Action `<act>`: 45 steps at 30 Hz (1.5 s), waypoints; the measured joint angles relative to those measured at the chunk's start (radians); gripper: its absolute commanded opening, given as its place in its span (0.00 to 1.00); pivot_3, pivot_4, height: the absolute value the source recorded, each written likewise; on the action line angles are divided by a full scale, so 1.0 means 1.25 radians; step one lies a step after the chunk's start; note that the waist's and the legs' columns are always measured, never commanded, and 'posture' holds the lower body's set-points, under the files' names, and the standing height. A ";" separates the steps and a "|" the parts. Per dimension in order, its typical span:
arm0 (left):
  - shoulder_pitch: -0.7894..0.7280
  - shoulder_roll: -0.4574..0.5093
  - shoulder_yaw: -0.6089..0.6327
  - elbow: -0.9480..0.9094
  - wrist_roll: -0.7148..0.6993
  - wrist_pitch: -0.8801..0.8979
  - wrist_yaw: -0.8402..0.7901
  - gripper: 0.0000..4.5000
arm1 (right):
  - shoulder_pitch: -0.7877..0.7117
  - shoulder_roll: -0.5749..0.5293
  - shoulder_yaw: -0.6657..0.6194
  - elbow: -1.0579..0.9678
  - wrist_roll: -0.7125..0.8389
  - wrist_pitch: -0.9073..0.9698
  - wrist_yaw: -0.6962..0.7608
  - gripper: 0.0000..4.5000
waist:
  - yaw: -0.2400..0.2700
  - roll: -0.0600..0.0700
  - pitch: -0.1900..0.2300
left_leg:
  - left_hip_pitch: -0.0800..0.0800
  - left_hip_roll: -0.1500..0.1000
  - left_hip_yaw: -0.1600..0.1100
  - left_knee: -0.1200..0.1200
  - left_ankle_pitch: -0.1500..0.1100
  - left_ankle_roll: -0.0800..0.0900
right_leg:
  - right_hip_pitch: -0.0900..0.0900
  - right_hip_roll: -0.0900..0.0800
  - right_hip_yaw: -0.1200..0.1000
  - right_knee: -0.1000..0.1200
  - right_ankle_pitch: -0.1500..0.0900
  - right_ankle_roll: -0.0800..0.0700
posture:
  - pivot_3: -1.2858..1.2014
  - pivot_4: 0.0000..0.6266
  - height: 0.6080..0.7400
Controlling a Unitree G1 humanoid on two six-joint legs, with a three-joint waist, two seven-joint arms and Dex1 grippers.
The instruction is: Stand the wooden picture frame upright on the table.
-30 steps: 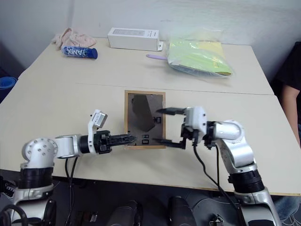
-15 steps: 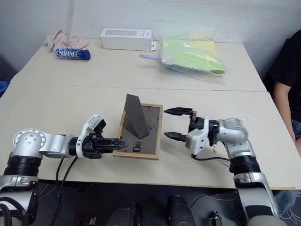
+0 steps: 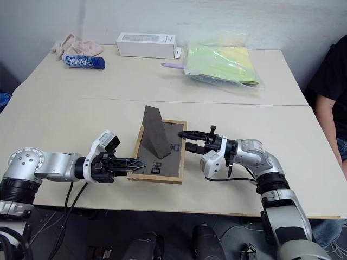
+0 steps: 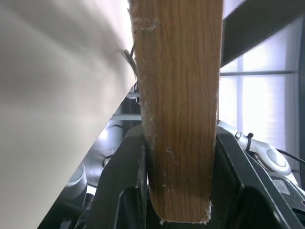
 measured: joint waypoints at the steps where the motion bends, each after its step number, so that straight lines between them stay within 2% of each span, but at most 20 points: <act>1: 0.001 0.002 0.000 -0.004 0.000 -0.002 0.000 0.28 | 0.000 -0.001 0.002 0.000 -0.002 0.000 -0.006 0.33 | 0.000 0.000 0.000 | 0.000 0.000 0.000 0.000 0.000 0.000 | 0.000 0.000 0.000 0.000 0.000 0.000 | 0.52 0.24 1.00; 2: 0.002 0.009 0.000 -0.011 -0.002 -0.006 -0.002 0.28 | 0.000 -0.003 0.007 -0.001 -0.005 0.002 -0.020 0.33 | -0.001 0.000 0.000 | 0.000 0.000 0.000 0.000 0.000 0.000 | 0.000 0.000 0.000 0.000 0.000 0.000 | 0.52 0.24 1.00; 4: 0.003 0.013 0.000 -0.015 -0.003 -0.009 -0.003 0.44 | 0.000 -0.004 0.012 -0.002 -0.006 0.003 -0.029 0.33 | -0.001 0.000 0.000 | 0.000 0.000 0.000 0.000 0.000 0.000 | 0.000 0.000 0.000 0.000 0.000 0.000 | 0.52 0.24 1.00; 7: 0.023 0.015 0.027 -0.063 -0.013 -0.049 0.000 0.62 | 0.000 -0.005 0.041 -0.004 -0.004 0.009 -0.042 0.28 | -0.003 0.000 0.000 | 0.000 0.000 0.000 0.000 0.000 0.000 | 0.000 0.000 0.000 0.000 0.000 0.000 | 0.52 0.24 1.00; 8: 0.059 0.033 0.069 -0.094 -0.013 -0.084 0.010 0.67 | 0.001 -0.002 0.054 -0.015 0.013 0.016 -0.048 0.28 | -0.008 0.000 0.000 | 0.000 0.000 0.000 0.000 0.000 0.000 | -0.001 0.000 0.000 0.000 0.000 0.000 | 0.52 0.24 1.00; 11: 0.133 0.083 0.178 -0.121 0.013 -0.152 0.024 0.67 | 0.002 -0.014 0.073 -0.036 0.052 0.032 -0.049 0.28 | -0.016 0.000 0.000 | 0.000 0.001 0.000 -0.001 0.000 -0.001 | -0.001 0.000 0.000 0.001 -0.001 -0.001 | 0.52 0.24 1.00; 13: 0.182 0.108 0.250 -0.146 0.078 -0.192 0.008 0.67 | 0.008 -0.024 0.077 -0.036 0.083 0.054 -0.047 0.28 | -0.015 0.000 0.000 | 0.000 0.001 0.000 -0.001 0.000 -0.001 | 0.000 0.000 0.000 0.000 -0.001 -0.001 | 0.52 0.24 1.00; 14: 0.231 0.126 0.282 -0.172 0.161 -0.227 -0.020 0.67 | 0.013 -0.025 0.081 -0.044 0.126 0.075 -0.046 0.28 | -0.015 0.001 0.000 | 0.000 0.001 0.000 -0.001 0.000 -0.001 | 0.000 0.000 0.000 0.000 -0.001 -0.001 | 0.52 0.24 1.00; 15: 0.249 0.127 0.290 -0.176 0.196 -0.241 -0.031 0.67 | 0.015 -0.025 0.081 -0.048 0.145 0.082 -0.045 0.28 | -0.015 0.001 0.001 | 0.000 0.000 0.000 -0.001 0.000 -0.001 | 0.000 0.000 0.000 0.000 -0.001 -0.001 | 0.52 0.24 1.00; 18: 0.351 0.092 0.318 -0.261 0.485 -0.486 -0.202 0.67 | 0.044 -0.034 0.106 -0.094 0.302 0.165 0.013 0.28 | -0.012 0.001 0.001 | 0.000 0.001 0.000 -0.001 0.000 -0.001 | 0.000 0.000 -0.001 -0.004 -0.001 -0.001 | 0.52 0.24 1.00; 19: 0.359 0.078 0.319 -0.281 0.549 -0.552 -0.247 0.71 | 0.057 -0.035 0.113 -0.111 0.354 0.203 0.042 0.28 | -0.006 0.001 0.001 | -0.001 0.001 0.000 -0.001 0.000 -0.001 | 0.000 0.000 -0.001 -0.005 -0.001 -0.001 | 0.52 0.24 1.00; 21: 0.362 0.055 0.313 -0.323 0.689 -0.700 -0.320 0.79 | 0.098 -0.031 0.127 -0.171 0.496 0.329 0.121 0.28 | 0.005 0.001 0.001 | -0.001 0.001 0.000 -0.001 0.000 0.000 | 0.000 0.000 -0.001 -0.005 -0.001 -0.001 | 0.52 0.24 1.00; 24: 0.353 0.049 0.277 -0.357 0.861 -0.869 -0.406 0.99 | 0.157 -0.017 0.121 -0.287 0.745 0.604 0.221 0.28 | 0.008 0.001 0.001 | -0.001 0.000 0.000 -0.001 0.000 0.001 | 0.001 -0.001 -0.001 -0.005 -0.001 -0.001 | 0.52 0.24 1.00; 26: 0.329 0.025 0.248 -0.361 0.937 -0.952 -0.457 1.00 | 0.194 -0.027 0.103 -0.376 0.894 0.818 0.262 0.28 | 0.009 0.001 0.001 | -0.001 0.001 0.000 -0.001 -0.001 0.001 | 0.001 -0.001 -0.001 -0.004 0.000 -0.001 | 0.52 0.24 1.00; 29: 0.308 -0.010 0.227 -0.365 0.987 -1.010 -0.503 1.00 | 0.224 -0.046 0.081 -0.451 1.032 1.086 0.271 0.27 | 0.006 0.001 0.001 | -0.001 0.001 -0.001 -0.001 -0.001 0.002 | 0.001 -0.001 -0.001 -0.005 0.000 -0.001 | 0.52 0.24 1.00; 32: 0.304 -0.028 0.223 -0.374 1.003 -1.019 -0.527 1.00 | 0.233 -0.043 0.049 -0.460 1.077 1.246 0.246 0.27 | 0.000 0.002 0.001 | -0.001 0.001 0.000 -0.002 -0.001 0.002 | 0.000 -0.001 -0.001 -0.005 0.000 -0.001 | 0.52 0.24 1.00; 35: 0.304 -0.042 0.223 -0.387 1.011 -1.011 -0.528 1.00 | 0.232 -0.022 0.024 -0.433 1.063 1.304 0.227 0.27 | 0.004 0.002 0.001 | -0.001 0.001 0.000 -0.002 -0.001 0.002 | 0.000 -0.001 -0.001 -0.005 0.000 -0.001 | 0.52 0.24 1.00; 45: 0.300 -0.064 0.223 -0.387 1.023 -0.983 -0.530 1.00 | 0.233 0.024 0.005 -0.377 0.933 1.261 0.319 0.27 | 0.003 0.001 0.001 | 0.000 0.001 0.000 -0.002 -0.001 0.002 | 0.000 -0.001 -0.001 -0.004 0.000 -0.001 | 0.52 0.24 1.00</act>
